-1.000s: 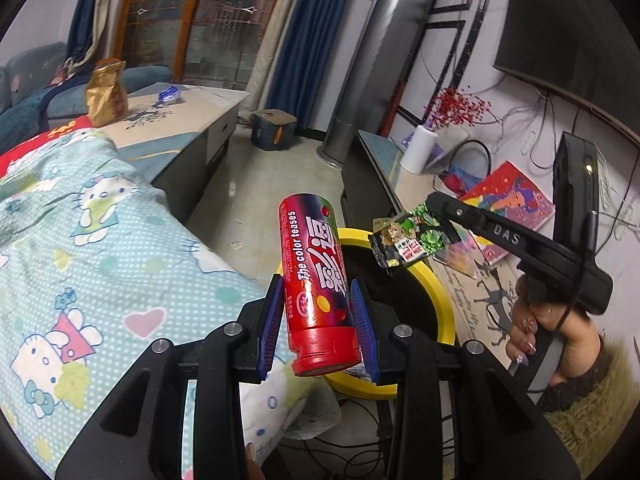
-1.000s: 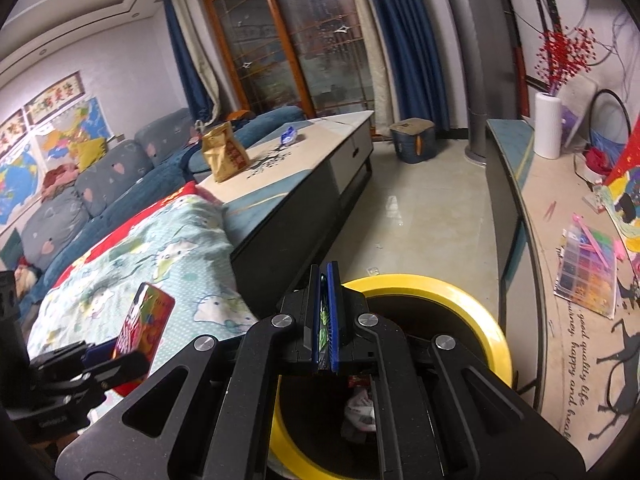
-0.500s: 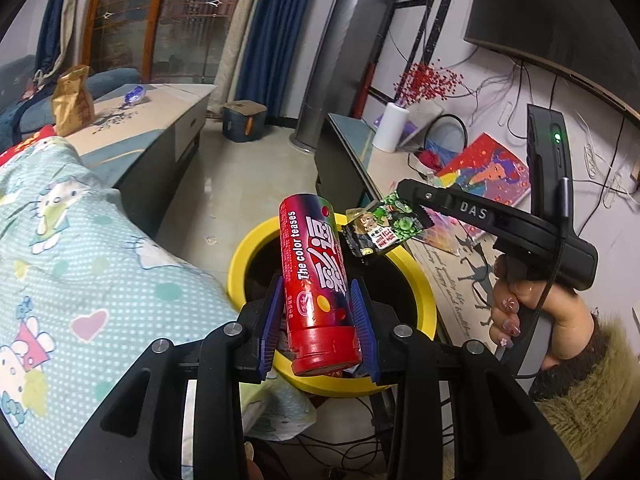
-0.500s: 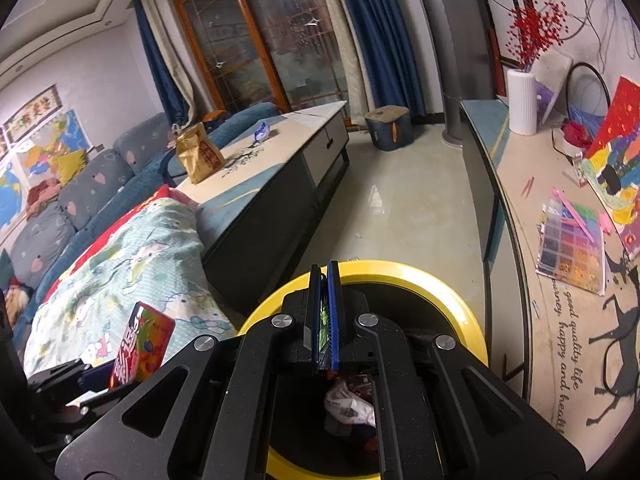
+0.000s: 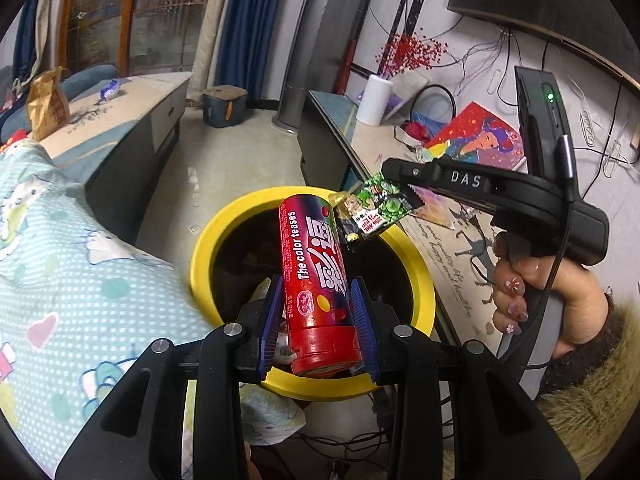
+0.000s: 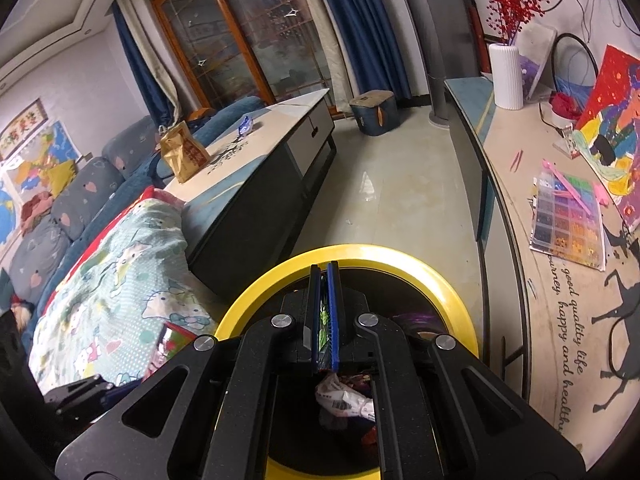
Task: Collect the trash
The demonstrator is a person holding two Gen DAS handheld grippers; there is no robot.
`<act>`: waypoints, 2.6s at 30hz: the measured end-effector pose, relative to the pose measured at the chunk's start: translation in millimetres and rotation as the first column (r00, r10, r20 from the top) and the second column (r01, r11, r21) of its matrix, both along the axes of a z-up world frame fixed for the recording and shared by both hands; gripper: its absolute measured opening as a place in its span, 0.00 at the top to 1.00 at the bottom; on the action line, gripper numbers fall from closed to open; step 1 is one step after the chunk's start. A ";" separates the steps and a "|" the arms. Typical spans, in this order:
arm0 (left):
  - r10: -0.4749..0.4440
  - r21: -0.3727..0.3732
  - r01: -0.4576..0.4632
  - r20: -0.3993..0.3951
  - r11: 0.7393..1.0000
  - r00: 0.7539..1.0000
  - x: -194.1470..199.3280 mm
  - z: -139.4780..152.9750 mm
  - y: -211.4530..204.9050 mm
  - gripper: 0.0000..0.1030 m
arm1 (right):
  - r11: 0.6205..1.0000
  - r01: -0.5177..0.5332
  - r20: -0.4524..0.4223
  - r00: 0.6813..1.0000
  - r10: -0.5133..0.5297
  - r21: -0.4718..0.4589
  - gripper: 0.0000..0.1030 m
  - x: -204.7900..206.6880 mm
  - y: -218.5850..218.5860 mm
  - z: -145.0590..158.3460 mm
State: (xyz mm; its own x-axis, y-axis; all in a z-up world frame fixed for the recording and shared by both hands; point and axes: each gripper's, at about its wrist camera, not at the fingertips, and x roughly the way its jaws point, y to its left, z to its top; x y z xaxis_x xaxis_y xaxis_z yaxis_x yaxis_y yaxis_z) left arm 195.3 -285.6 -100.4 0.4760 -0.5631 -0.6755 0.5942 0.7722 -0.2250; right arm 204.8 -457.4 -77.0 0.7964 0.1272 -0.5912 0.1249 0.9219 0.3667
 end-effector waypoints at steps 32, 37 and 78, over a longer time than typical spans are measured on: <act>0.194 -0.007 -0.194 0.103 0.981 0.976 -7.3 37.0 47.0 0.06 | 0.998 0.016 0.027 1.000 -0.015 -0.056 0.19 -60.5 15.1 27.4; 0.251 -0.006 -0.253 0.145 0.968 0.957 -19.1 47.2 74.2 0.06 | 0.995 -0.028 0.052 0.998 0.033 -0.098 0.13 -76.5 44.3 34.0; 0.539 -0.172 -0.524 0.455 0.834 0.709 -161.5 90.0 229.3 0.06 | 0.913 0.013 0.490 0.846 0.207 -0.409 0.10 -176.9 220.4 57.2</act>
State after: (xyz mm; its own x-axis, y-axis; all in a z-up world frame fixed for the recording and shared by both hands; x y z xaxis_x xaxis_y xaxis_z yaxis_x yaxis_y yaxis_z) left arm 33.7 -56.3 -10.4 0.9515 -0.1345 -0.2768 0.1227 0.9906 -0.0596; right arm 27.9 -237.0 -19.8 0.9905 0.0731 -0.1166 -0.0774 0.9964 -0.0332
